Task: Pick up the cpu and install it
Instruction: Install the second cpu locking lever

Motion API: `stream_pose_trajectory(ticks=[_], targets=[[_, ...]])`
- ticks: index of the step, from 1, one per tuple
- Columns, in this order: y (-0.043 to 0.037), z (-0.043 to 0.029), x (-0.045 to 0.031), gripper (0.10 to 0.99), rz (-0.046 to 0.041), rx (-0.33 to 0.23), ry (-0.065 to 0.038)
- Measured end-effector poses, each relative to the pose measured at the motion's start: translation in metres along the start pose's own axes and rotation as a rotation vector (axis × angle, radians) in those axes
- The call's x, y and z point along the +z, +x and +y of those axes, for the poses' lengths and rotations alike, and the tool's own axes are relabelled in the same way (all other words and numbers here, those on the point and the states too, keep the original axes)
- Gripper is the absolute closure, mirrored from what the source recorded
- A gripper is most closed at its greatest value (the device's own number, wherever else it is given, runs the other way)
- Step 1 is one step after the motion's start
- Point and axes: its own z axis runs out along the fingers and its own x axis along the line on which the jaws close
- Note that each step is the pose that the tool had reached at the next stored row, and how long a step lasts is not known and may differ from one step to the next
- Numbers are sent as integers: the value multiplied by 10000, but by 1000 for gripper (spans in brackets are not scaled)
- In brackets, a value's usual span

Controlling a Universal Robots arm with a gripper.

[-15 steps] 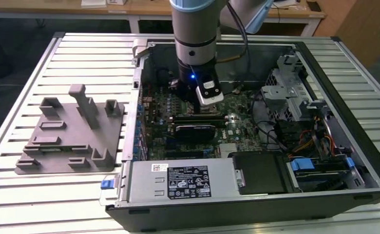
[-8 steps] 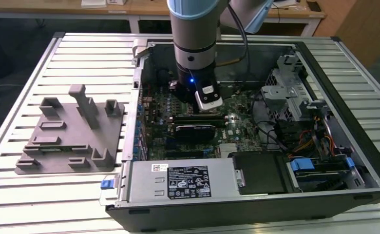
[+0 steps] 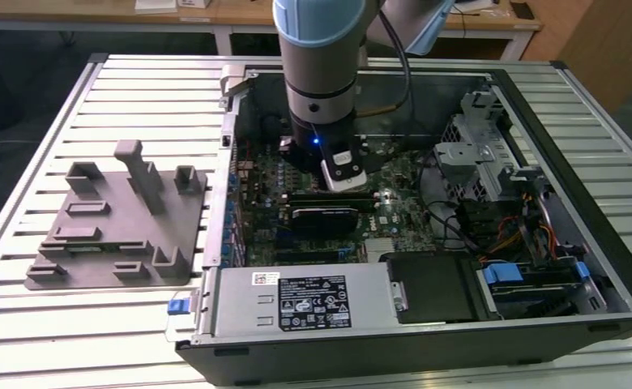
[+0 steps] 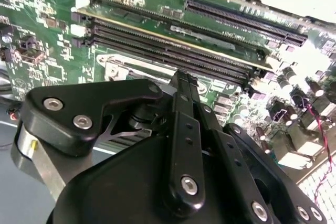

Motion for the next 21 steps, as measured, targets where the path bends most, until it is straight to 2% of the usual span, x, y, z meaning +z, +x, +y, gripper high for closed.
stream_pose_trajectory(ticks=[3,8,11,21], targets=[[15,-23,12,980,62,14,-220],[17,-81,20,980,96,24,-343],[24,-106,27,980,125,36,-450],[52,-167,63,980,259,82,-935]])
